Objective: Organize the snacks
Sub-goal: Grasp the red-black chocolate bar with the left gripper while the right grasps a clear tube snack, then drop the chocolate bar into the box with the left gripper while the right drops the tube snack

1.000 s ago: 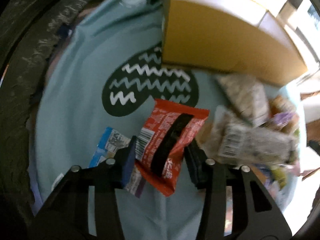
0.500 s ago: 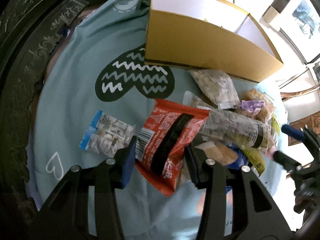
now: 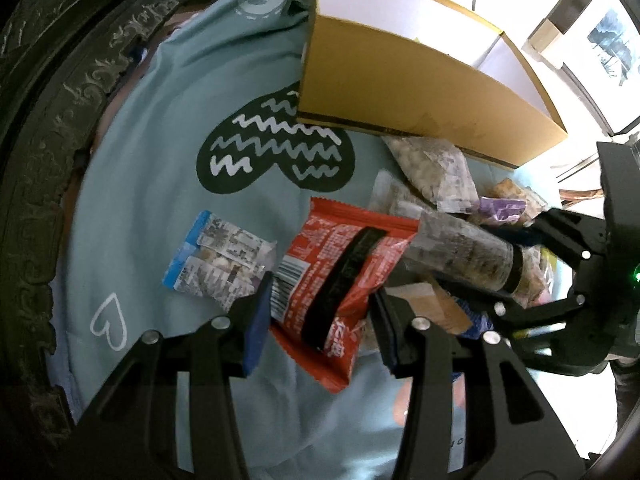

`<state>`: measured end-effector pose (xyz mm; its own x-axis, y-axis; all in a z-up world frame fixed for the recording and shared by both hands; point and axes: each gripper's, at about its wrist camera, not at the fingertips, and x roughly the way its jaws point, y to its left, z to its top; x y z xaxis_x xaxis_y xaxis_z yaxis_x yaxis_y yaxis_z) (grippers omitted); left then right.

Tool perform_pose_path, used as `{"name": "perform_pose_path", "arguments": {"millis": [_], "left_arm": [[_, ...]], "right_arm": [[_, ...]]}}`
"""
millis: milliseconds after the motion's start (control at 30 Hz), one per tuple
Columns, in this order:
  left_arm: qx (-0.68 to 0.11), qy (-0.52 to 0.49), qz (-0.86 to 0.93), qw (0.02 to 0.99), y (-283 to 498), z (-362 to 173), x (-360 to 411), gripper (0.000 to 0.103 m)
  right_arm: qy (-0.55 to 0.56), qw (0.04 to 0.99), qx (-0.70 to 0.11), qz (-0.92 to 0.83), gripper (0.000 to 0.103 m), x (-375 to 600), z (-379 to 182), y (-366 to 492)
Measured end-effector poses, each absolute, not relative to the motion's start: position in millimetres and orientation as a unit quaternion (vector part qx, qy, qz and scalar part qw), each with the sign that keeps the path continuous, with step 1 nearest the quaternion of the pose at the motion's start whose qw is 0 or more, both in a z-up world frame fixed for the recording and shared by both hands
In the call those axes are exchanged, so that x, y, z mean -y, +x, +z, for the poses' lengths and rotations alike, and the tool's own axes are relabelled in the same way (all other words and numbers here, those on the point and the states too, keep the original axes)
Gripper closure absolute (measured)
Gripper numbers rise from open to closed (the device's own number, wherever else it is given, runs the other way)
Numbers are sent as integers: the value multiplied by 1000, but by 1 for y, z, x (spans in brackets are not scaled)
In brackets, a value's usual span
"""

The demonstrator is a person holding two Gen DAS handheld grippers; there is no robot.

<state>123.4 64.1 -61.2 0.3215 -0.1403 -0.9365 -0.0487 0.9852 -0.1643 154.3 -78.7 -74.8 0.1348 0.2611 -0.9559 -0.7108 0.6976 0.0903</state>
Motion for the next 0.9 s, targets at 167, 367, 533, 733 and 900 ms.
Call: {"name": "perform_pose_path", "arguments": {"millis": [167, 367, 533, 733, 900], "left_arm": [[-578, -84, -36, 811, 122, -60, -60, 57], [-567, -69, -50, 819, 113, -48, -50, 57], [-553, -56, -66, 829, 105, -31, -38, 57], [-542, -40, -76, 836, 97, -15, -25, 57], [-515, -30, -89, 852, 109, 10, -10, 57]], "right_arm": [[-141, 745, -561, 333, 73, 100, -54, 139], [48, 753, -579, 309, 73, 165, -37, 125], [151, 749, -573, 296, 73, 200, -25, 110], [298, 719, -553, 297, 73, 238, -12, 99], [307, 741, -522, 290, 73, 239, 13, 112]]}}
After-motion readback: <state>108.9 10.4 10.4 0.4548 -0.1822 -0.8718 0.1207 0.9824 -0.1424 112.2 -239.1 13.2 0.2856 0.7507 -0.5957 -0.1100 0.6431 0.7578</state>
